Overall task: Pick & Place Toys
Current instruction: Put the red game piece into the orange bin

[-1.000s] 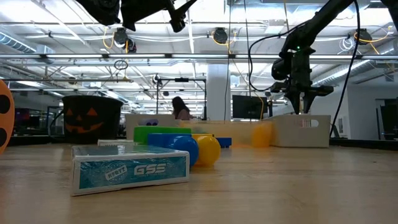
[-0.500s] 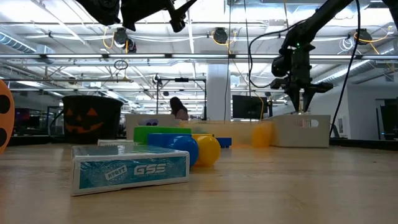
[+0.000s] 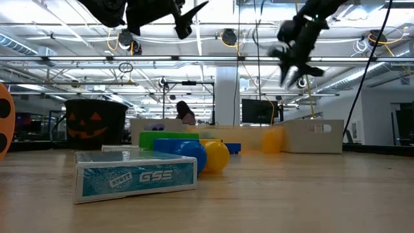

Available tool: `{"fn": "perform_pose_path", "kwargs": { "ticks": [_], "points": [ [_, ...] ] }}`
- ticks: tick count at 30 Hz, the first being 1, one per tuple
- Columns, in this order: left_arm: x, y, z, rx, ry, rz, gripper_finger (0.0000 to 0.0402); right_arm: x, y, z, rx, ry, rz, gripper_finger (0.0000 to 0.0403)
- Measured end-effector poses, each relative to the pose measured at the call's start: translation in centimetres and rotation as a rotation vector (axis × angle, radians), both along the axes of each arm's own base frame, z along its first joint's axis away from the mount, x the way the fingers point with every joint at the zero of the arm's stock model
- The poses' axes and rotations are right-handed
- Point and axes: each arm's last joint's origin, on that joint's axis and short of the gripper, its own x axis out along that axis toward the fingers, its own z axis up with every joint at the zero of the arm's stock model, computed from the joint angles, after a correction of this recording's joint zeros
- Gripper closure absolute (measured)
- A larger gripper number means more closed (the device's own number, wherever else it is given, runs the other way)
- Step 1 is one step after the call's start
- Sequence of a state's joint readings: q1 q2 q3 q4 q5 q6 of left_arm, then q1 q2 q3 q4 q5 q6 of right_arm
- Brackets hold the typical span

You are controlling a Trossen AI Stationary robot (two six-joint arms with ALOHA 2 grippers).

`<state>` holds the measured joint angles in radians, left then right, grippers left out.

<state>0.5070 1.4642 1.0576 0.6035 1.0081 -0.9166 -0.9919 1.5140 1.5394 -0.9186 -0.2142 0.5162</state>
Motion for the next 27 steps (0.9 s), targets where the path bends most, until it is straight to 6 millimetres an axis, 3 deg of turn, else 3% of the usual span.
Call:
{"fn": "perform_pose_path", "kwargs": {
  "ticks": [6,14,18,27],
  "points": [
    [-0.7,1.1,-0.7,-0.022,0.078,-0.061,0.0057,4.3,2.6,3.6,-0.270,-0.219,0.145,0.0300],
    [-0.9,1.4,-2.2,0.002,0.159,-0.057,0.0057,10.1,7.4,6.0,-0.494,-0.469,0.381,0.0300],
    [-0.9,0.8,-4.2,0.009,0.290,-0.042,0.0057,12.2,10.1,4.6,-0.544,-0.481,0.522,0.0300],
    [-2.8,-3.4,-6.8,0.250,0.679,0.072,0.0057,14.1,14.3,-0.9,-0.356,-0.454,0.606,0.0300]
  ]
}}
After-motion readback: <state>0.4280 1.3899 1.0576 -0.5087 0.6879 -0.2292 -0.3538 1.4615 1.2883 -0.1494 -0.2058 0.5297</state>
